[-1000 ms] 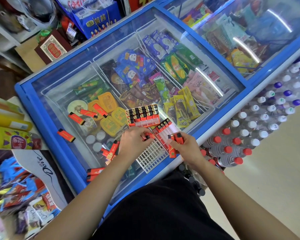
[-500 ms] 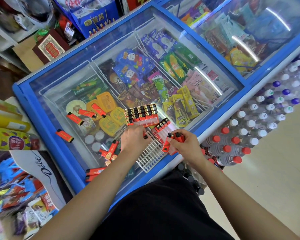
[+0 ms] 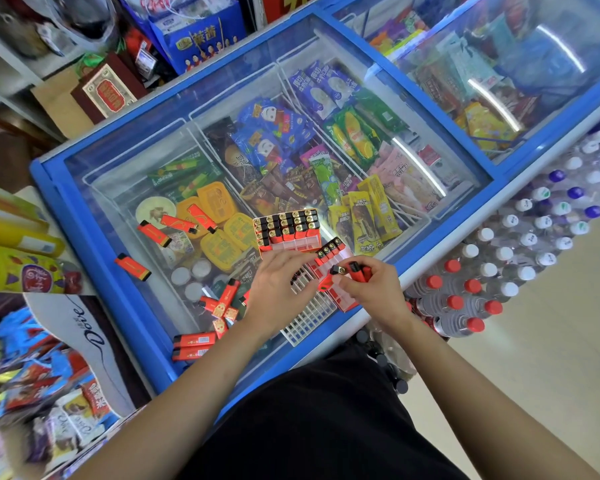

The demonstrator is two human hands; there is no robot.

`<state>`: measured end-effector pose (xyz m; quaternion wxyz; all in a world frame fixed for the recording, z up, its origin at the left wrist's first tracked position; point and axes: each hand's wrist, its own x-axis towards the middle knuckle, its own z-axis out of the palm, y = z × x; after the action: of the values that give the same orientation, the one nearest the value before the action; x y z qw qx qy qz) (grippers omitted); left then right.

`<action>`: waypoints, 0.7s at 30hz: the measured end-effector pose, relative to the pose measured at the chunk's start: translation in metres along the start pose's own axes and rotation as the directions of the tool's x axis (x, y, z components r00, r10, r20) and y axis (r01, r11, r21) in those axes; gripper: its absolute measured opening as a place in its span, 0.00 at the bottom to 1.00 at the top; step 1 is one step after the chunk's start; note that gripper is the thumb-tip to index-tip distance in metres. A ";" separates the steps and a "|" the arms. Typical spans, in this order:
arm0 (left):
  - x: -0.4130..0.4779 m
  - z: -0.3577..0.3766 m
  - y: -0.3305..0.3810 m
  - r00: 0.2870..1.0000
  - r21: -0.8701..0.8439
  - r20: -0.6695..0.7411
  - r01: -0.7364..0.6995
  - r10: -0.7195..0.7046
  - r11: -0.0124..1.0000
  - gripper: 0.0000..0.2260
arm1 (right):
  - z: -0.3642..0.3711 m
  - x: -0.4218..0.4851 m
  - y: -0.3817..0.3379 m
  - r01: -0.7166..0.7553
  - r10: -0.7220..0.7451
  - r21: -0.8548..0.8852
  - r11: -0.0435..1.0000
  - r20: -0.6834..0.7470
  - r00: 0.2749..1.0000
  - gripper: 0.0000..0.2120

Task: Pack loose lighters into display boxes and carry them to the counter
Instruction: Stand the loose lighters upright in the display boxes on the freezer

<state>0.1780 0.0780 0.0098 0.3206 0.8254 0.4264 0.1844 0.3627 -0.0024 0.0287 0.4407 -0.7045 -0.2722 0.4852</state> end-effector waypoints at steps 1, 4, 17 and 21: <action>-0.001 -0.003 0.004 1.000 -0.064 0.026 -0.013 0.015 0.998 0.19 | 0.001 -0.001 -0.004 0.011 -0.011 0.008 1.000 0.032 0.999 0.08; -0.003 -0.012 0.013 0.995 -0.209 0.103 0.011 0.011 0.978 0.20 | 0.006 -0.003 -0.014 0.030 -0.031 0.012 0.999 0.113 0.993 0.09; 0.001 -0.048 -0.013 0.899 -0.495 -0.112 0.319 -0.423 0.808 0.18 | 0.015 0.005 -0.020 -0.275 0.213 0.244 0.930 0.252 0.944 0.11; 0.015 -0.059 -0.028 0.868 -0.527 -0.112 0.361 -0.484 0.769 0.19 | 0.018 0.009 -0.015 -0.275 0.214 0.231 0.933 0.257 0.943 0.07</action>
<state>0.1365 0.1239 0.0339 0.4979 0.5696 0.5772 0.3075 0.3500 0.0184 0.0354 0.4322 -0.6079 -0.1637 0.6457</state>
